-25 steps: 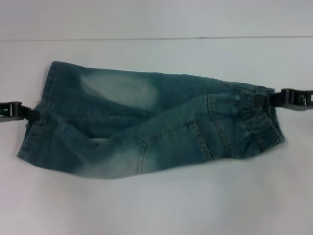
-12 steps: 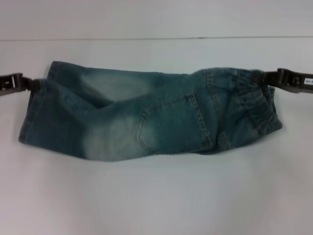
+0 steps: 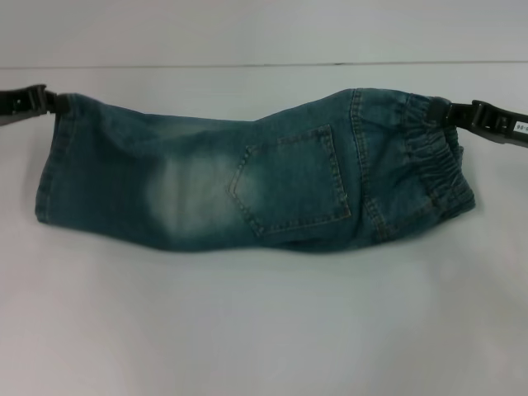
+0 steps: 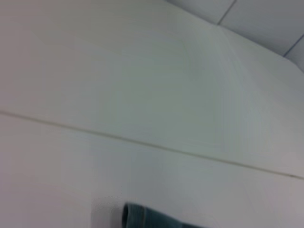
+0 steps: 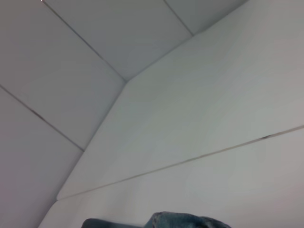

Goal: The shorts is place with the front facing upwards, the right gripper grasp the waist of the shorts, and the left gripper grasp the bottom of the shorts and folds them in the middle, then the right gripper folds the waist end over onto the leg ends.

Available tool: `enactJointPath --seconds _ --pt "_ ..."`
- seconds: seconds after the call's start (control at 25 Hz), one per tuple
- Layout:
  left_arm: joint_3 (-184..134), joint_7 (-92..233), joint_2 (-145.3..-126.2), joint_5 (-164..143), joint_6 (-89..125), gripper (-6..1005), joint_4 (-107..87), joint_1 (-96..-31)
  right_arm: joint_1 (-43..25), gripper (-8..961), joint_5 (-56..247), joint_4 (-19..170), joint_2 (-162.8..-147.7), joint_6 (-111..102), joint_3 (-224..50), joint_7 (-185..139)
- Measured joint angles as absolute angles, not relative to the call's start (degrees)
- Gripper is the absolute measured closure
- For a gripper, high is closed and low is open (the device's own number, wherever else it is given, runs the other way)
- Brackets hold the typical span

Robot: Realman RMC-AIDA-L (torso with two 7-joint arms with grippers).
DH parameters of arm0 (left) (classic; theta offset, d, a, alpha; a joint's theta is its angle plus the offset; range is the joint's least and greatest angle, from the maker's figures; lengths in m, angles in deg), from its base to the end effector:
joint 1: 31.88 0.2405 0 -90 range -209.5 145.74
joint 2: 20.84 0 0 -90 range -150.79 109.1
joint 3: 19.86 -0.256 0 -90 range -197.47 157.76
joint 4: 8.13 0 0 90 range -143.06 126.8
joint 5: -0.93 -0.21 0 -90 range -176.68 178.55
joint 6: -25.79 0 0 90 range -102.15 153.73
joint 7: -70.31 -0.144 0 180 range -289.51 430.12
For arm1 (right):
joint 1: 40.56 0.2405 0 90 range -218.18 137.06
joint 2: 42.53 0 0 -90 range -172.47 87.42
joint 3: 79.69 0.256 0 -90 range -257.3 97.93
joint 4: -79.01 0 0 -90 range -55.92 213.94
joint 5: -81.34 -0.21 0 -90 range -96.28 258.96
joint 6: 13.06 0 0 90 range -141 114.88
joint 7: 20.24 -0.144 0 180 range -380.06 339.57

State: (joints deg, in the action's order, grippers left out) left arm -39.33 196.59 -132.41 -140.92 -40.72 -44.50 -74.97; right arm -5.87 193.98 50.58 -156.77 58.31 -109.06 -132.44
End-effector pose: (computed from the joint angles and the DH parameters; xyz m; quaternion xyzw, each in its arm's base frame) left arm -0.3040 0.4239 0.0850 -0.7506 -0.5595 -0.1724 0.3064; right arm 0.2973 0.3844 0.0365 -0.7549 0.5348 0.3122 0.2160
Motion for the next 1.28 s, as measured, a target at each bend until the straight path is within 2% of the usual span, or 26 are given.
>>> enactJointPath --seconds 0.4,0.68,1.28 --pt "-39.55 196.43 -132.74 -141.21 -30.31 1001 -40.36 -78.73 -7.62 875 190.27 53.2 -158.27 54.32 -107.94 -128.83" --pt "-41.05 196.47 -133.17 -141.05 -25.83 1000 -39.12 -79.05 -8.81 866 188.75 53.64 -159.61 51.7 -107.44 -124.55" --pt "-43.47 196.28 -134.66 -140.88 -19.38 1001 -36.87 -79.71 -9.76 847 184.63 56.95 -160.28 47.79 -105.92 -112.38"
